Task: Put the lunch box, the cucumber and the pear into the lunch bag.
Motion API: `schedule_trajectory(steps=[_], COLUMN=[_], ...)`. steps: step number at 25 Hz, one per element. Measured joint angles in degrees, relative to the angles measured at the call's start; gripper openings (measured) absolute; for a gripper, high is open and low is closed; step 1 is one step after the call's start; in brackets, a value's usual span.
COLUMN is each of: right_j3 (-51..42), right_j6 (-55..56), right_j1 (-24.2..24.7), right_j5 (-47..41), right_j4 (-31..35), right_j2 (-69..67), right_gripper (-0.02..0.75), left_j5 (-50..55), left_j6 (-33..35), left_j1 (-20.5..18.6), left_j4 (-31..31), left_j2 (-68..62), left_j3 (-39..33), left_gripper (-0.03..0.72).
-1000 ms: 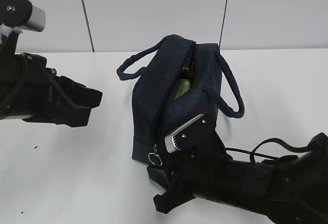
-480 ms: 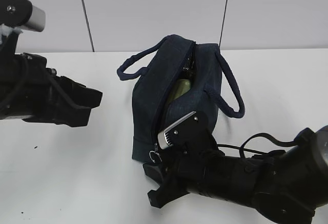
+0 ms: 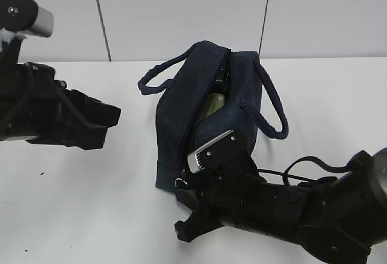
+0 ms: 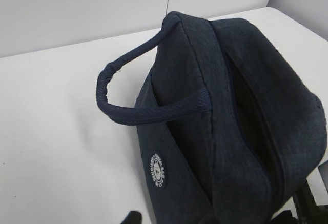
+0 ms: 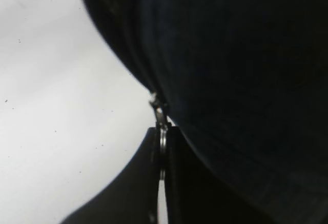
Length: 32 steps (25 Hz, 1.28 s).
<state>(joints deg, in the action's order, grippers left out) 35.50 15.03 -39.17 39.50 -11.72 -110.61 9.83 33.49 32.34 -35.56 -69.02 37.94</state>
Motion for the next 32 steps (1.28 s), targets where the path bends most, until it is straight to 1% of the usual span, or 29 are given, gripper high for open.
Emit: schedule_trajectory(steps=[5,7,10,12,13,15,17,22,27,32], right_j3=[0.00,0.00,0.00,0.00,0.00,0.00,0.00,0.56,6.34,14.60], right_j6=[0.00,0.35,1.99,4.13,5.86,9.30,13.40,16.20,16.42,16.42], right_j1=[0.00,0.00,0.00,0.00,0.00,0.00,0.00,0.00,0.00,0.00], right_j5=[-1.15,-2.76,-7.81,-12.27,-13.83,-15.22,-15.90,-19.40,-27.96,-39.13], right_j4=[-0.68,-1.79,-4.05,-7.19,-10.37,-16.10,-20.17,-22.63,-25.35,-27.87], right_j2=[0.55,2.49,6.76,10.56,12.44,15.73,18.89,23.34,25.03,25.18], right_gripper=[0.006,0.006,0.006,0.006,0.006,0.006,0.006,0.006,0.005,0.006], left_j5=[0.00,0.00,0.00,0.00,0.00,0.00,0.00,0.00,1.17,2.84], left_j6=[0.00,0.00,0.00,0.00,0.00,0.00,0.00,0.00,0.00,0.00], left_j1=[0.00,0.00,0.00,0.00,0.00,0.00,0.00,0.00,0.00,0.00], left_j4=[0.00,0.00,0.00,0.00,0.00,0.00,0.00,0.00,0.00,0.00], left_j2=[0.00,0.00,0.00,0.00,0.00,0.00,0.00,0.00,-1.94,-5.90], left_j3=[0.00,0.00,0.00,0.00,0.00,0.00,0.00,0.00,0.00,0.00], left_gripper=[0.238,0.238,0.238,0.238,0.238,0.238,0.238,0.238,0.238,0.238])
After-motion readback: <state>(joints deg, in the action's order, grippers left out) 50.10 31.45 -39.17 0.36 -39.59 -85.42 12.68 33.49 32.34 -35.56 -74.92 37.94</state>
